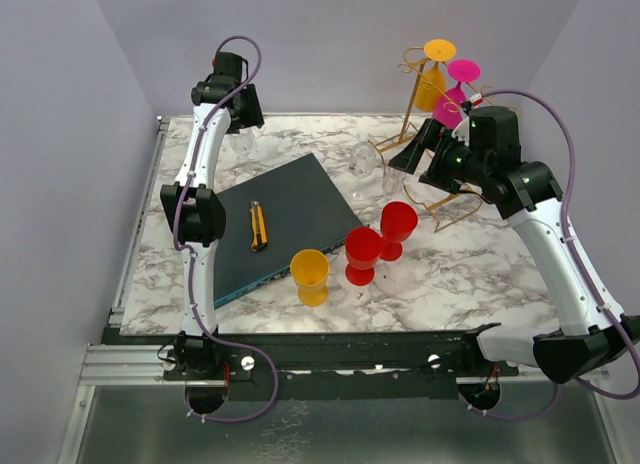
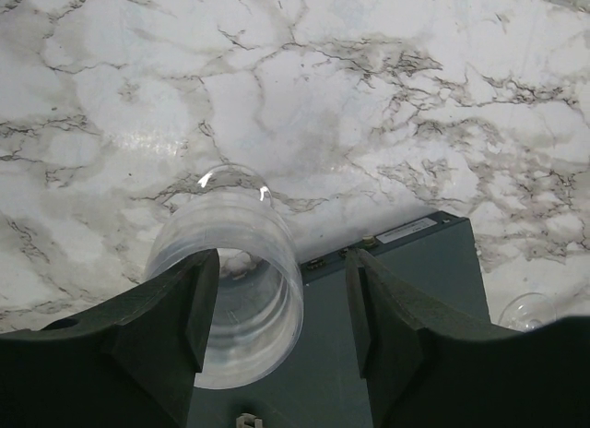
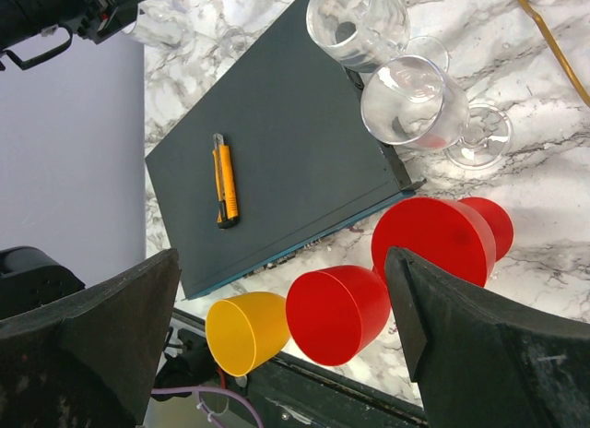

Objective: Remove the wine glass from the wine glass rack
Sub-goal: Place the wine glass at the center of the board.

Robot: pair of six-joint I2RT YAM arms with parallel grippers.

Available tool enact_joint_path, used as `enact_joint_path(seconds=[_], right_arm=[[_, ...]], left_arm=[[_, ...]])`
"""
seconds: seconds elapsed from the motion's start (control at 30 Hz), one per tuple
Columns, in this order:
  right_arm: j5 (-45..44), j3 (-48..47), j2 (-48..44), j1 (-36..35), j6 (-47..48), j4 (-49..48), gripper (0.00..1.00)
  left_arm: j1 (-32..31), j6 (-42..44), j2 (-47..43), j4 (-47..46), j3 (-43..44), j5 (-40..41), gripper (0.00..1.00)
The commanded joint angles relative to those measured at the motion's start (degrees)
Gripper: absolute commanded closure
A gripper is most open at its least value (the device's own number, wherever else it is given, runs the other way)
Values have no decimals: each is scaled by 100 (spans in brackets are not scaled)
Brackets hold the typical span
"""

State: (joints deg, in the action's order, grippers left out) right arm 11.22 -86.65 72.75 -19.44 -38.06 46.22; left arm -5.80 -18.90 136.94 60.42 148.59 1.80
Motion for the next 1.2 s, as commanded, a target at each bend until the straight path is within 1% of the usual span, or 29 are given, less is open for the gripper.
enact_joint_path(seconds=[0.0,0.27,0.83,1.0,1.1,1.17], right_arm=[[-78,-99,-183,-33,-35,69,0],[-151,-114,-284,-33,-60,135,0],[-273,-371,-411,-30,-105,286,0],[-414,-756,-364,-33,-122,326,0],[-563,-1221,-168,-33,-54,394,0],[-820,-1696,82,-27,62,508,0]], left_arm=[[-84,-53,-327,-56,187,-122,37],[-177,-62,-404,-84,189,-49,37],[-202,-29,-876,-9,-41,82,36],[-293,-36,-1116,61,-58,150,36],[-442,-31,-1361,68,-175,218,34],[-574,-26,-1558,66,-298,267,33]])
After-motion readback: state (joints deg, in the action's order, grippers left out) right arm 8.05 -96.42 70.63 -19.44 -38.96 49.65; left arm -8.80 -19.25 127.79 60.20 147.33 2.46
